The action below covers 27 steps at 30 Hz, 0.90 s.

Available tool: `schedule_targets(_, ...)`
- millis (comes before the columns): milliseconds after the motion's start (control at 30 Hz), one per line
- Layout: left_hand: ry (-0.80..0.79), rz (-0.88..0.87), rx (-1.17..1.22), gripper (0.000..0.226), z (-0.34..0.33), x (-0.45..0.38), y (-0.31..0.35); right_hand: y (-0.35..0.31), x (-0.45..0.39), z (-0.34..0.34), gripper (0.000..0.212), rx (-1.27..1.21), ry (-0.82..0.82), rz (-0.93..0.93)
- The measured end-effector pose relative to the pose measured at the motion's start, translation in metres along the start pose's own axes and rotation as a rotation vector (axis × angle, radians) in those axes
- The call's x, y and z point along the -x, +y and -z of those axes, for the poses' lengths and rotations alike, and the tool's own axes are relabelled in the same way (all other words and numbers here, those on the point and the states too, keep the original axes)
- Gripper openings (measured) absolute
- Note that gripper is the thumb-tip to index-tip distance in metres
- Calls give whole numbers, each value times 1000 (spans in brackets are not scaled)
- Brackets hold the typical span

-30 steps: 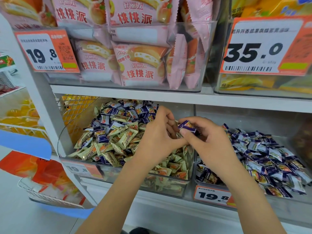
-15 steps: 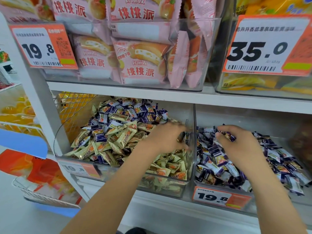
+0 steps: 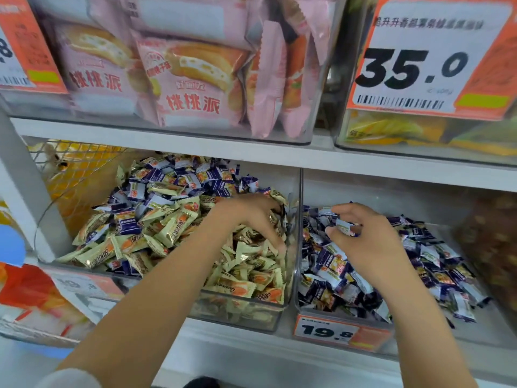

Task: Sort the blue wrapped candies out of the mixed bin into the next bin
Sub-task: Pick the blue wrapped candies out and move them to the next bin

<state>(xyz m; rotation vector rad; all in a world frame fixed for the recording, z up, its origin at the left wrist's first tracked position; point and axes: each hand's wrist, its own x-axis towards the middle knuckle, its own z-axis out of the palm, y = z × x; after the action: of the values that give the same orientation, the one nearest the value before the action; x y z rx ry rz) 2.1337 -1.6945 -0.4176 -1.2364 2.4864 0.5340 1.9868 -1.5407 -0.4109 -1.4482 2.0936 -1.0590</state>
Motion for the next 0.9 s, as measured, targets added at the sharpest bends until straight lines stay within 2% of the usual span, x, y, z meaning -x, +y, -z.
schedule_targets(133, -43, -37, 173, 67, 9, -7, -8, -5, -2, -7, 34, -38, -19, 17)
schedule_targets(200, -64, -25, 199, 56, 12, -11, -7, -8, -3, -9, 34, -53, -23, 11)
schedule_targets(467, -144, 74, -135, 85, 11, -35, 22, -11, -2, -12, 32, -80, -18, 6)
schedule_targets(567, -71, 49, -69, 90, 5, -34, 19, -11, -1, -12, 32, -95, -20, 3)
schedule_targets(667, 16, -31, 39, 85, 1, -27, 12, -10, -1, -10, 32, -96, -15, -2)
schedule_targets(900, 49, -132, 63, 70, -5, -20, 5, -11, -2, -11, 37, -121, -37, 5)
